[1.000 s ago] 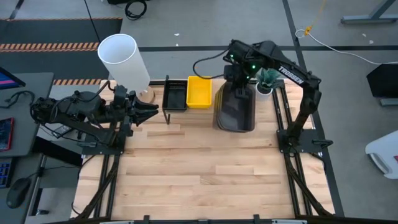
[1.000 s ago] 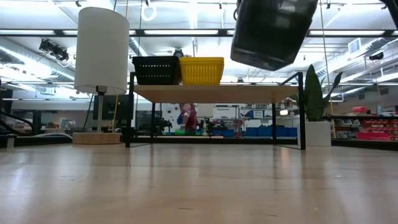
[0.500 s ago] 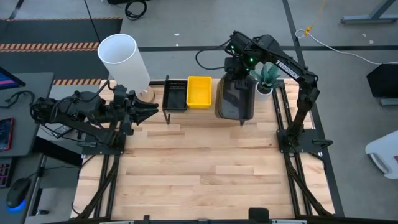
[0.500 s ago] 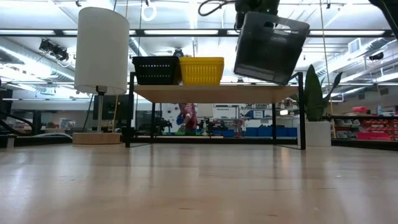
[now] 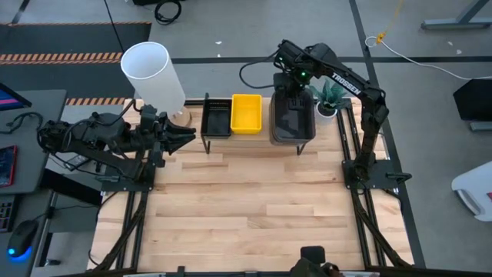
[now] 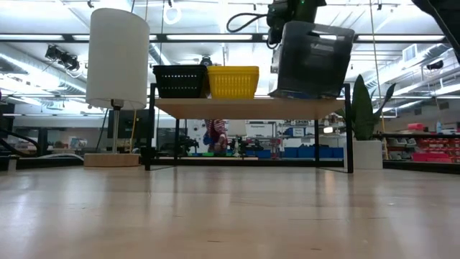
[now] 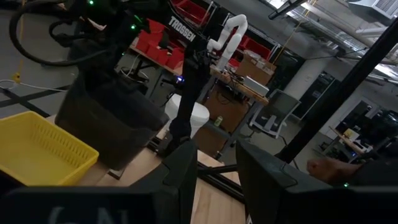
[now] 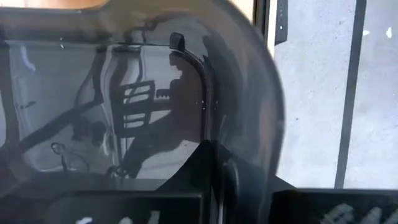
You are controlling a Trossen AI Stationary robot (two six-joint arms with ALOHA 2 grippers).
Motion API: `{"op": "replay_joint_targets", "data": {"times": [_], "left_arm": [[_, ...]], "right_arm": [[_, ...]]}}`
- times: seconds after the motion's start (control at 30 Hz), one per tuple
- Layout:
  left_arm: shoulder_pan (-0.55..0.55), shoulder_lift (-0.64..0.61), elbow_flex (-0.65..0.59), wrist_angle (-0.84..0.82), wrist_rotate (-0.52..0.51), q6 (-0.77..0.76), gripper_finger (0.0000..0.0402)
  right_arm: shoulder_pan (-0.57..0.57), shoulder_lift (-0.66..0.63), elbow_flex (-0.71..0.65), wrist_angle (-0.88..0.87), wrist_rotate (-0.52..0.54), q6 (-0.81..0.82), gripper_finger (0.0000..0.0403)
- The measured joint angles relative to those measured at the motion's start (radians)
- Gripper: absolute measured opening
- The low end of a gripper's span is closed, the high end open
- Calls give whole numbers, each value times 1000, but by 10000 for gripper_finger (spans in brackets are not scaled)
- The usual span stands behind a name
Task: Stack baskets on shelf by color
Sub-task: Put the stacked gray bin on the shelf
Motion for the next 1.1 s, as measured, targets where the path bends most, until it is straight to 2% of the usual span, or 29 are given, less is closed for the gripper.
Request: {"op": "replay_joint_targets", "data": {"times": [0.2,0.63,1.1], "left_arm": [[0,0,0,-1,0,2,117],[0,0,0,0,21,1,117],[-1,0,0,0,23,1,117]], "right_arm": [[-3,-2,0,52,4,-33,36],[-10,-2,0,132,51,-33,115],[-23,-2,0,174,139,-38,122]]}}
